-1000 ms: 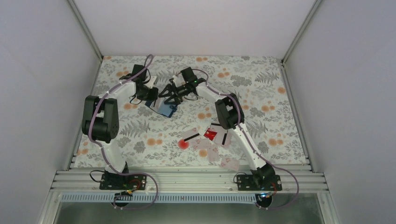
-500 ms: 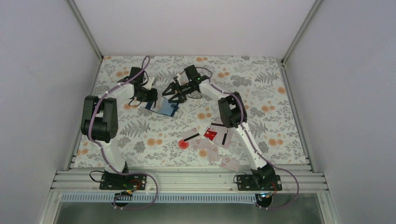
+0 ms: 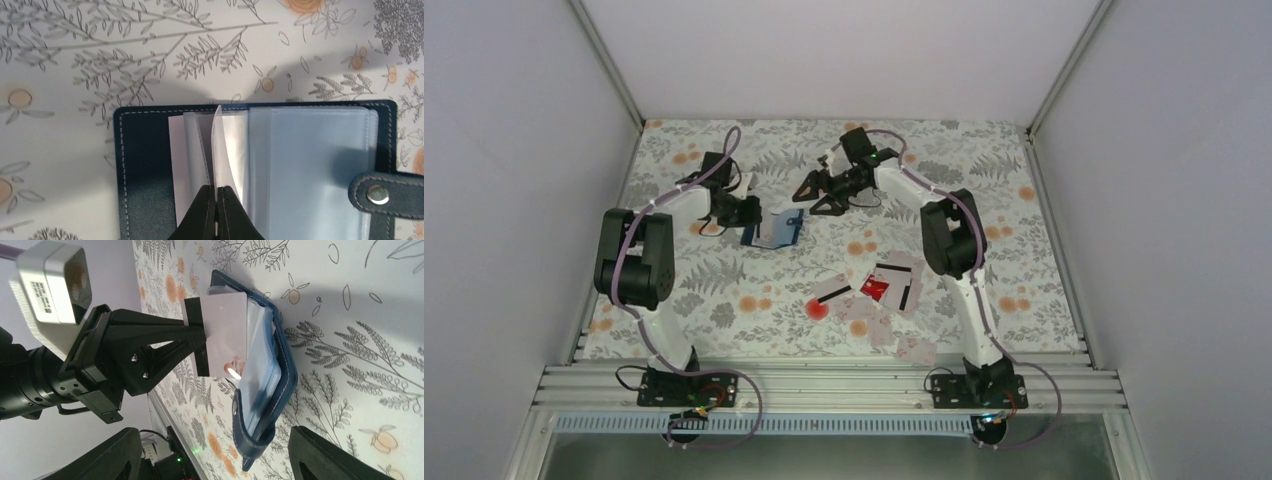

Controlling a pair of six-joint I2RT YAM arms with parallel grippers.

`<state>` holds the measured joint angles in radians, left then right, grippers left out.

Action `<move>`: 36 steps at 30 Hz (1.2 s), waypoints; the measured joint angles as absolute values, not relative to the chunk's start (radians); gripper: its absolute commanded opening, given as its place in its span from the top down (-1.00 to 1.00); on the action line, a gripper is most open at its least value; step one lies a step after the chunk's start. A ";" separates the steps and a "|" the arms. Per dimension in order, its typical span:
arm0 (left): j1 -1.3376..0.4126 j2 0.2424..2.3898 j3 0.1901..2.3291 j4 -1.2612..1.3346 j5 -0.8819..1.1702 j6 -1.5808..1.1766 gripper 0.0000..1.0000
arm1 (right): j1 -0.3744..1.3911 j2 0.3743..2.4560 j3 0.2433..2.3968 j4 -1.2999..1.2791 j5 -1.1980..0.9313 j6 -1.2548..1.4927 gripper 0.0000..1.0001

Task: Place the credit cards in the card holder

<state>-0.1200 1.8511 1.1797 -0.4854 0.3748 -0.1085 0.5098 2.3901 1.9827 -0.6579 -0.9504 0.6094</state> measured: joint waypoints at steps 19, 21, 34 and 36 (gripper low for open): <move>-0.186 1.773 1.134 -0.551 0.332 -0.196 0.95 | 0.603 2.256 1.919 -0.830 -0.670 0.485 -0.34; -0.187 1.773 1.135 -0.555 0.329 -0.196 0.95 | 0.609 2.257 1.919 -0.830 -0.662 0.480 -0.27; -0.199 1.773 1.146 -0.571 0.324 -0.196 0.95 | 0.628 2.284 1.916 -0.826 -0.648 0.471 -0.08; -0.201 1.773 1.150 -0.575 0.323 -0.196 0.95 | 0.632 2.291 1.912 -0.824 -0.657 0.469 0.03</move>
<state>-0.2008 1.7733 1.1500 -0.5755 0.3229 -0.1963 0.6315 2.2906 1.9118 -0.8242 -0.6567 0.4686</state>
